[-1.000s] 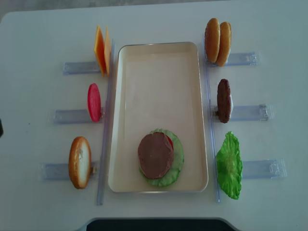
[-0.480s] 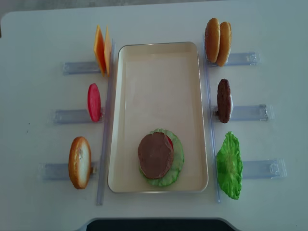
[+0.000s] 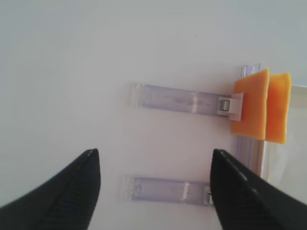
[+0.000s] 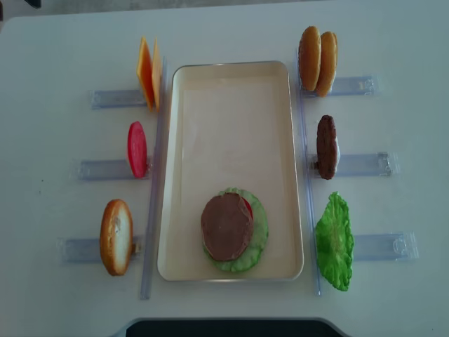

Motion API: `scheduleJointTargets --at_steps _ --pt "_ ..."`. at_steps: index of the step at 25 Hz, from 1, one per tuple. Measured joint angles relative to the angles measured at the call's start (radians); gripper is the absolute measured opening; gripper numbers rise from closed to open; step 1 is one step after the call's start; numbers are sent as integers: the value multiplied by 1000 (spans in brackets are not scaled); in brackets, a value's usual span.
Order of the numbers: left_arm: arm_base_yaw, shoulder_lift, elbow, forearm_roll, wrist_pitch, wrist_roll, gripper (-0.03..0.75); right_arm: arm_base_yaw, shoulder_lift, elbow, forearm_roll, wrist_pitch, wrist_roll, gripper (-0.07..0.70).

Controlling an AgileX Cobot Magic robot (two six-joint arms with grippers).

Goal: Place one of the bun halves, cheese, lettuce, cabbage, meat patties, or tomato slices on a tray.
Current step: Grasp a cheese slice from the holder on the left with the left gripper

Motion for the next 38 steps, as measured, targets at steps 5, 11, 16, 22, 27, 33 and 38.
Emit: scheduleJointTargets --at_steps 5,11,16,22,27,33,38 --pt "0 94 -73 27 0 -1 543 0 0 0 0 0 0 542" --pt "0 178 -158 37 -1 -40 541 0 0 0 0 0 0 542" --pt "-25 195 -176 69 -1 -58 541 0 0 0 0 0 0 542" --pt "-145 195 -177 115 -1 -71 541 0 0 0 0 0 0 542" --pt "-244 195 -177 118 -1 -112 541 0 0 0 0 0 0 542" --pt "-306 195 -177 95 -1 -139 541 0 0 0 0 0 0 542" --pt "-309 195 -177 51 -1 -154 541 0 0 0 0 0 0 542"
